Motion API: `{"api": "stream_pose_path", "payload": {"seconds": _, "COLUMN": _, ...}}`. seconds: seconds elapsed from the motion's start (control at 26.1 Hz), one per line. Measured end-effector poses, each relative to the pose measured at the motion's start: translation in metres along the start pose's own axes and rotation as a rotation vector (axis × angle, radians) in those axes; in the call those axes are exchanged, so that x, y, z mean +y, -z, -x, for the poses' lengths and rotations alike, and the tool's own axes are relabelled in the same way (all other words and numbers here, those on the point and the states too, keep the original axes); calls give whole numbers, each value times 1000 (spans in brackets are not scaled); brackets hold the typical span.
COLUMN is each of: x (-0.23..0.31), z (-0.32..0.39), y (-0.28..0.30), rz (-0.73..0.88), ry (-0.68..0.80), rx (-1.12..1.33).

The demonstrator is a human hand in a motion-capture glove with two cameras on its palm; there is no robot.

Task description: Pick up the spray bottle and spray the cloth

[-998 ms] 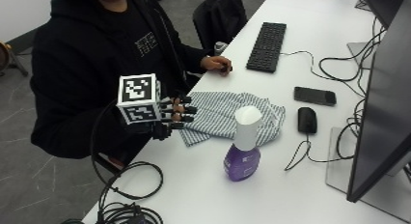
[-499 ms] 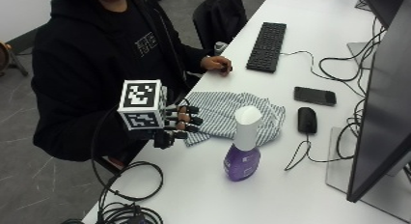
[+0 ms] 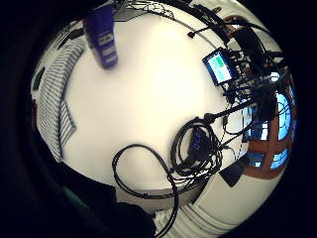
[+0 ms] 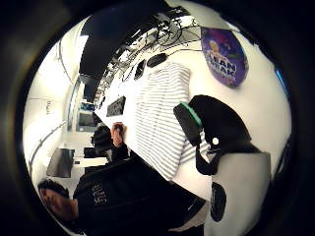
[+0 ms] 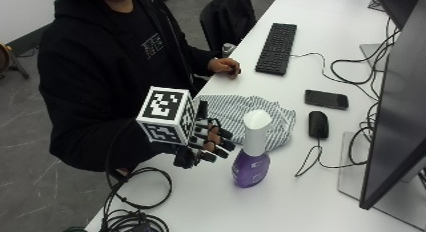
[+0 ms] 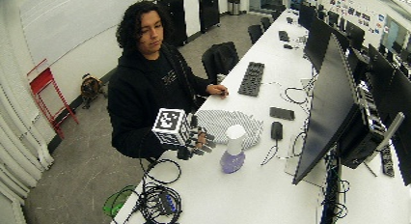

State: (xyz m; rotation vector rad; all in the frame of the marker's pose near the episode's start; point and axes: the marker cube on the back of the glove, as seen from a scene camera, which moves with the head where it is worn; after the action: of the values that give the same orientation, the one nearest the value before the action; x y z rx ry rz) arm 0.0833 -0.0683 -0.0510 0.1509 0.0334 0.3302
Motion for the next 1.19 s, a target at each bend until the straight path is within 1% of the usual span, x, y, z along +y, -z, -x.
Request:
{"api": "stream_pose_path", "payload": {"seconds": 0.12, "x": -20, "z": -6, "y": 6, "rz": -61, "ry": -44, "rx": -50}}
{"api": "stream_pose_path", "payload": {"seconds": 0.23, "x": -41, "z": -9, "y": 11, "rz": -155, "ry": -79, "rx": -151}}
{"api": "stream_pose_path", "payload": {"seconds": 0.42, "x": -78, "z": -10, "y": 9, "rz": -317, "ry": -139, "rx": -401}}
{"api": "stream_pose_path", "payload": {"seconds": 0.61, "x": -107, "z": -5, "y": -2, "rz": -427, "ry": -162, "rx": -618}}
{"api": "stream_pose_path", "payload": {"seconds": 0.84, "x": -151, "z": 12, "y": -20, "rz": -628, "ry": -181, "rx": -929}}
{"api": "stream_pose_path", "payload": {"seconds": 0.96, "x": -139, "z": 11, "y": -25, "rz": -635, "ry": -151, "rx": -974}}
{"api": "stream_pose_path", "payload": {"seconds": 1.19, "x": -133, "z": 9, "y": -27, "rz": -700, "ry": -83, "rx": -934}}
